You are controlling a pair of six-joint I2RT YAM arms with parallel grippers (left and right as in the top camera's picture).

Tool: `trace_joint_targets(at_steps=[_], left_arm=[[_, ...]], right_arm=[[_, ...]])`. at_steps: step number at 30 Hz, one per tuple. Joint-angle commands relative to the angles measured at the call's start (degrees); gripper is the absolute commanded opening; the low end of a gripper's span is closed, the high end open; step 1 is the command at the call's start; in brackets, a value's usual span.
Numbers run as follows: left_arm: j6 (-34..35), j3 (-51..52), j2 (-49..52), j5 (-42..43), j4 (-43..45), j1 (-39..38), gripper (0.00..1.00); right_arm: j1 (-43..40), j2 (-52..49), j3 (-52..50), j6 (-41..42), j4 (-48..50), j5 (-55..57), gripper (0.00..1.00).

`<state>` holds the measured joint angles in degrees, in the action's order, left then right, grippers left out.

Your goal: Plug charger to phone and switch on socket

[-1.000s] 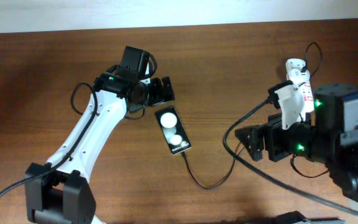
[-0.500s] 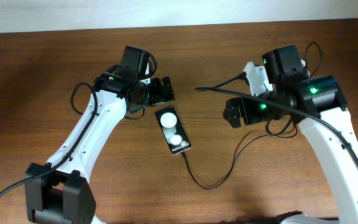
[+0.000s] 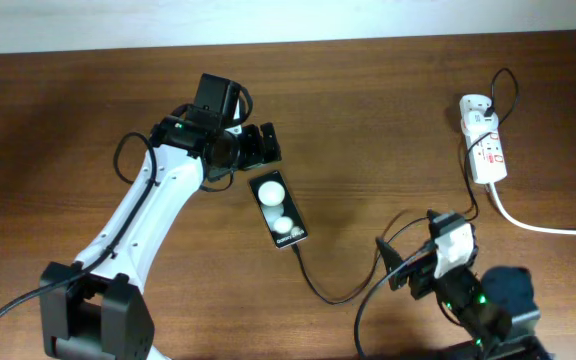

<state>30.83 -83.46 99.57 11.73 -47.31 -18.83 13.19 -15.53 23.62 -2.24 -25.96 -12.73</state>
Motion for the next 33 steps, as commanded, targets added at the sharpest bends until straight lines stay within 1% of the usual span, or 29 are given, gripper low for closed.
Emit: trace_joint_targets(at_steps=[1,3,4,5,6,11,12,14,17,20,22,33], left_arm=[[-0.96,-0.59,-0.59,-0.22,0.04,0.24,0.99],[-0.96,-0.59,-0.59,-0.22,0.04,0.24,0.99],[-0.96,-0.59,-0.59,-0.22,0.04,0.24,0.99],[-0.96,-0.59,-0.59,-0.22,0.04,0.24,0.99],[-0.96,-0.59,-0.59,-0.22,0.04,0.24,0.99],[-0.96,-0.59,-0.59,-0.22,0.04,0.24,0.99],[-0.96,-0.59,-0.59,-0.22,0.07,0.24,0.99],[-0.96,-0.59,-0.59,-0.22,0.04,0.24,0.99],[-0.96,-0.59,-0.59,-0.22,0.04,0.24,0.99],[-0.96,-0.59,-0.59,-0.22,0.04,0.24,0.99],[-0.96,-0.59,-0.59,-0.22,0.04,0.24,0.99],[-0.96,-0.59,-0.59,-0.22,0.04,0.24,0.99]], right_arm=[[0.26,6.64,-5.62,0.76,6.49,-0.50,0.99],[0.26,11.15,-9.31,1.05,13.42,-0.04,0.99],[0.26,12.37,-10.23,1.33,15.06,0.59,0.99],[0.26,13.99,-11.61,6.38,15.82,4.63,0.99],[0.26,14.56,-12.26,8.94,15.93,6.60,0.99],[0.31,15.34,-13.14,9.03,14.78,7.89,0.99],[0.31,15.34,-13.99,10.16,14.95,8.13,0.99],[0.31,15.34,-17.44,13.42,20.02,8.74,0.99],[0.31,15.34,-23.37,14.80,28.87,8.48,0.99],[0.31,15.34,-23.30,14.73,27.45,8.52,0.99],[0.31,15.34,-23.30,14.75,21.70,8.31,0.99],[0.31,15.32,-23.30,14.75,21.79,8.50,0.99]])
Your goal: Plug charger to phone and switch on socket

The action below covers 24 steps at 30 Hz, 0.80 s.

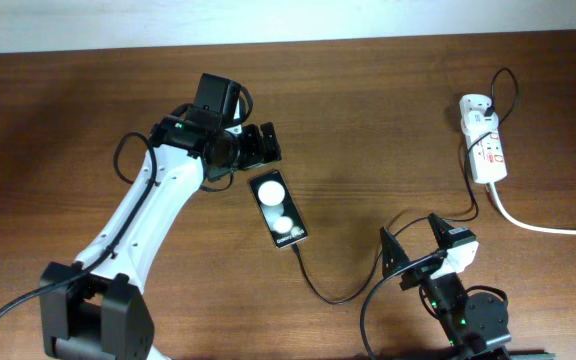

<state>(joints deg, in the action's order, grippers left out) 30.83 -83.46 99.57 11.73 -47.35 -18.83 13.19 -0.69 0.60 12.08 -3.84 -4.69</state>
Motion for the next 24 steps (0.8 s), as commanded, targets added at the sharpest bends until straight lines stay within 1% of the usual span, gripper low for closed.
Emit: trace_joint_targets(at_steps=[1,11,13,14,15,16,19,20,21,22,24], left_arm=[[-0.96,-0.59,-0.59,-0.22,0.09,0.24,0.99],[-0.96,-0.59,-0.61,-0.22,0.09,0.24,0.99],[-0.98,-0.59,-3.72,-0.24,-1.18,0.24,0.99],[-0.98,-0.59,-6.69,-1.22,-2.12,0.22,0.99],[-0.98,-0.59,-11.82,-4.24,-3.56,0.24,0.99],[-0.96,-0.59,-19.04,-9.07,-6.14,0.22,0.99],[-0.98,0.46,-33.77,-20.06,-12.87,0.24,0.99],[-1.01,2.21,-38.40,-22.34,-14.45,0.24,0.99],[-0.98,6.43,-45.35,-24.79,-15.04,0.24,0.99],[-0.98,11.10,-51.52,-25.73,-14.91,0.24,0.99],[-0.98,18.08,-60.43,-25.75,-14.86,0.24,0.99]], right_arm=[[0.31,0.48,-0.28,0.44,-0.33,0.46,0.99],[0.31,0.48,-0.28,0.44,-0.33,0.46,0.99],[0.31,0.48,-0.28,0.44,-0.33,0.46,0.99],[0.31,0.48,-0.28,0.44,-0.33,0.46,0.99],[0.31,0.48,-0.28,0.44,-0.33,0.46,0.99],[0.31,0.48,-0.28,0.44,-0.33,0.46,0.99],[0.31,0.48,-0.28,0.44,-0.33,0.46,0.99],[0.31,0.48,-0.28,0.44,-0.33,0.46,0.99],[0.31,0.48,-0.28,0.44,-0.33,0.46,0.99],[0.31,0.48,-0.28,0.44,-0.33,0.46,0.99],[0.31,0.48,-0.28,0.44,-0.33,0.46,0.99]])
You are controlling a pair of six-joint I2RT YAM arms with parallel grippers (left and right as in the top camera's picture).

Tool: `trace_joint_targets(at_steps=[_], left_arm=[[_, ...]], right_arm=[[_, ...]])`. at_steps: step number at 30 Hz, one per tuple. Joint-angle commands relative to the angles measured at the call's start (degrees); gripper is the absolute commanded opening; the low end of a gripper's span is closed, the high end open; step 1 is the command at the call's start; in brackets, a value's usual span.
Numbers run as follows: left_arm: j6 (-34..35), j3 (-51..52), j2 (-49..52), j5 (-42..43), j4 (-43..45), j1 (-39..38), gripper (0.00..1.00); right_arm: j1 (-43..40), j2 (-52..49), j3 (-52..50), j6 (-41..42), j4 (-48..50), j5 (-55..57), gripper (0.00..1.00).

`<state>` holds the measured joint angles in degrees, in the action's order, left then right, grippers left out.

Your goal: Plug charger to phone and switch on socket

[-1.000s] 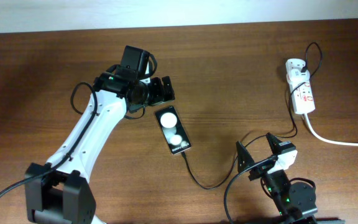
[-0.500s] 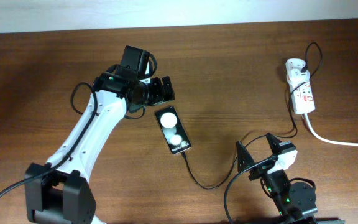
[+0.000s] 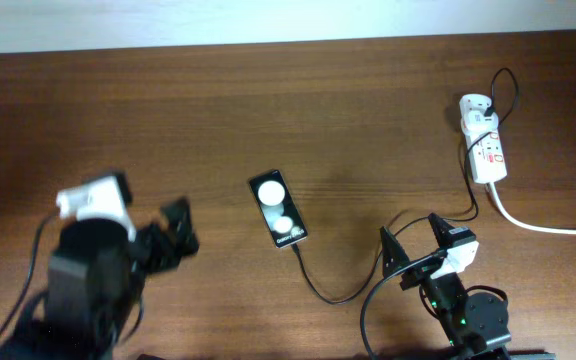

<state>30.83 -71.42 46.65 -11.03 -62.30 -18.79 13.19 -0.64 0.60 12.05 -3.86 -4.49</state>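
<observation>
The black phone (image 3: 278, 210), marked with two white discs, lies at the table's middle. A thin black cable (image 3: 328, 296) meets its near end and runs right and up to the white socket strip (image 3: 484, 150) at the far right. The strip's switch is too small to read. My left gripper (image 3: 176, 233) is open and holds nothing, low at the left and well away from the phone. My right gripper (image 3: 412, 245) is open at the bottom right, just near of the cable's bend.
A white mains lead (image 3: 548, 228) leaves the socket strip toward the right edge. The cable loops above the strip at the far right. A pale wall borders the table's far edge.
My left arm has gone from the phone's far end to the lower left of the table. The phone, the cable and my right arm have not moved.
At first my left gripper stood at the phone's far end, with the cable at the phone's near end and my right gripper low at the right. The right arm then shifted slightly. Now the left arm is back at the lower left.
</observation>
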Motion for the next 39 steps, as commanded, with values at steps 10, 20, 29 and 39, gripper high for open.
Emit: trace_joint_targets(at_steps=[10,20,29,39], left_arm=[[-10.29,33.38,-31.45,1.88,13.05,0.20,0.99],[-17.42,71.06,-46.36,8.35,67.82,0.26,0.99],[-19.17,70.88,-46.36,7.85,57.68,0.35,0.99],[-19.17,70.88,-46.36,7.85,57.68,0.35,0.99]], right_arm=[[0.31,0.44,-0.28,0.46,-0.31,0.26,0.99],[0.31,0.44,-0.28,0.46,-0.31,0.26,0.99],[0.31,0.44,-0.28,0.46,-0.31,0.26,0.99],[0.31,0.44,-0.28,0.46,-0.31,0.26,0.99]])
